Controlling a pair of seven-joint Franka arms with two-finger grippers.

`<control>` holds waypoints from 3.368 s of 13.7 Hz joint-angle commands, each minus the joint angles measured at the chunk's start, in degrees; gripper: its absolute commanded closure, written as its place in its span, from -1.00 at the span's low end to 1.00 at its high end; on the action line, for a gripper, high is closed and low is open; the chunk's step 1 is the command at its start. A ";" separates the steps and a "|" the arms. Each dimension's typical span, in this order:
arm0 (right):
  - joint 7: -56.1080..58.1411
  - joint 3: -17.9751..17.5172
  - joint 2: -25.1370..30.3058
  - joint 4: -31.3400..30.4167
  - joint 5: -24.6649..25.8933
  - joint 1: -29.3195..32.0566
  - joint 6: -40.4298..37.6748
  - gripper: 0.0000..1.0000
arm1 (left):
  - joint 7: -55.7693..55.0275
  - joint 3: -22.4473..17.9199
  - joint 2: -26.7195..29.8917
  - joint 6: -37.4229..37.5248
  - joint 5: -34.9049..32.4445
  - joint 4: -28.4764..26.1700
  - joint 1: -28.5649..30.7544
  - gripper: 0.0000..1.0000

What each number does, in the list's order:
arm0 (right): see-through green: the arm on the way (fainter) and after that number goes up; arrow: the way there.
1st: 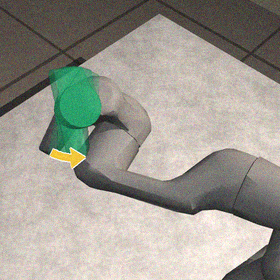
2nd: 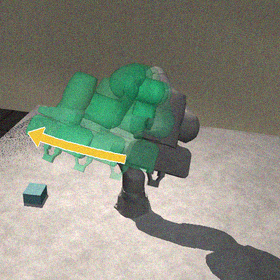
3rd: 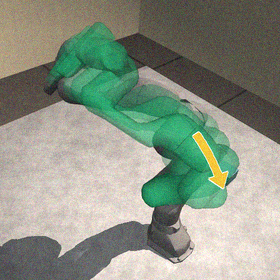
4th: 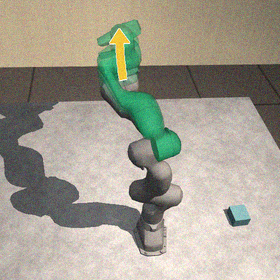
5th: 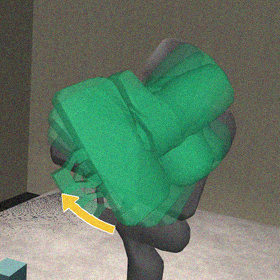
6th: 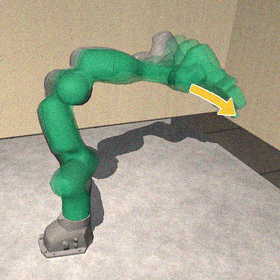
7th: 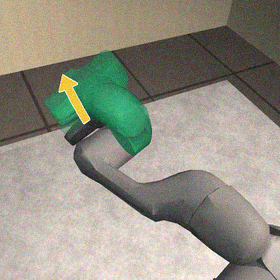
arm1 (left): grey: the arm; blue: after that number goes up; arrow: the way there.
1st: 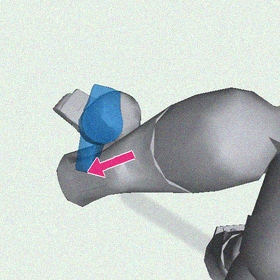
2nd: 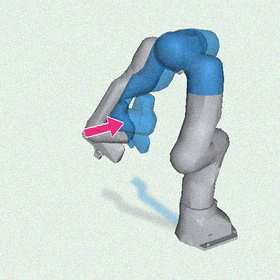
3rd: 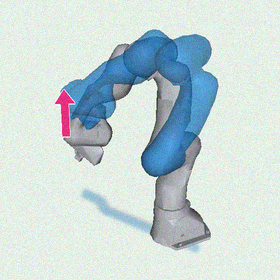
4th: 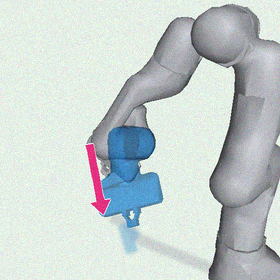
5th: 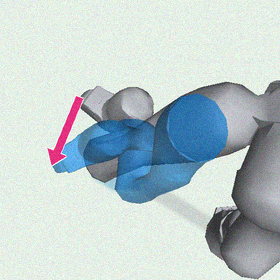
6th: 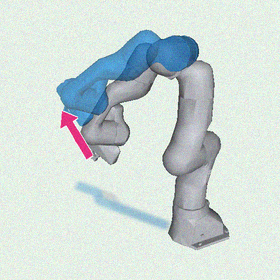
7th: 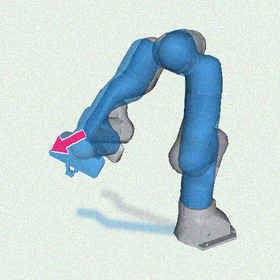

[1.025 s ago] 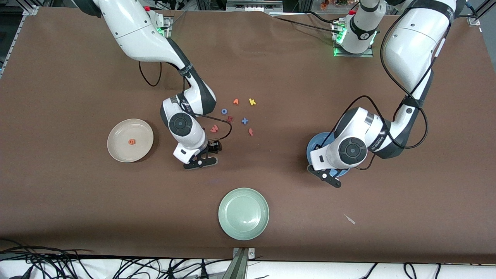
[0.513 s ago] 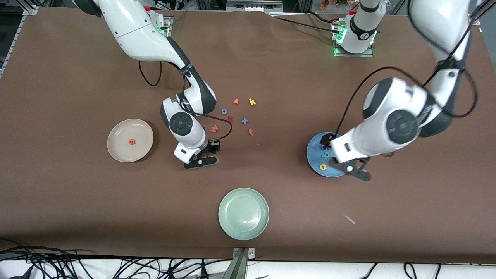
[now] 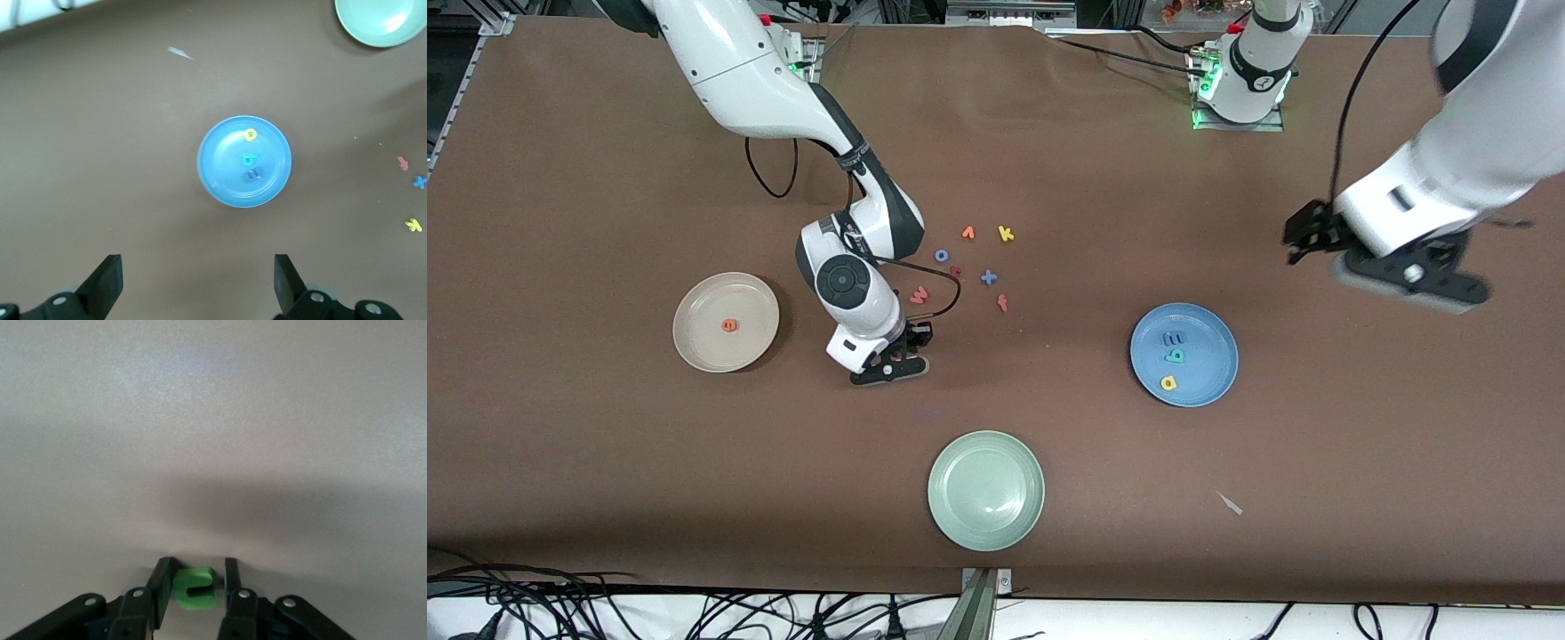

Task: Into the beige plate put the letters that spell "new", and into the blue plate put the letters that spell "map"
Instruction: 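Place the green letter on the white plate while the left gripper returns, then grasp the pink letter with the right gripper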

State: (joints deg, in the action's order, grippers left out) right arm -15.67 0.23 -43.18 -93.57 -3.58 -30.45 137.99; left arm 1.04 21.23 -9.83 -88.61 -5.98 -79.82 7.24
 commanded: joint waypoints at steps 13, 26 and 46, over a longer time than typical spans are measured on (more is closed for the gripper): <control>10.29 0.73 5.55 2.16 -0.81 3.28 -12.72 0.69 | 0.81 -19.12 14.84 -9.57 6.69 -18.44 -12.43 -1.00; 37.73 16.20 27.10 -35.80 -0.90 6.01 6.04 0.66 | 0.81 -20.44 13.34 -3.94 6.60 -14.31 -12.34 -1.00; -27.35 15.67 21.22 -26.14 -7.92 -9.09 2.08 -1.00 | 0.72 -20.44 13.34 -3.68 5.37 -14.31 -12.78 -1.00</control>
State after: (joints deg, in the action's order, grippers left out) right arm -35.51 15.46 -19.71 -120.93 -9.42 -36.72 137.30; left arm 1.09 1.00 4.55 -93.74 -0.04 -96.13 -5.27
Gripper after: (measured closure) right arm 0.000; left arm 0.000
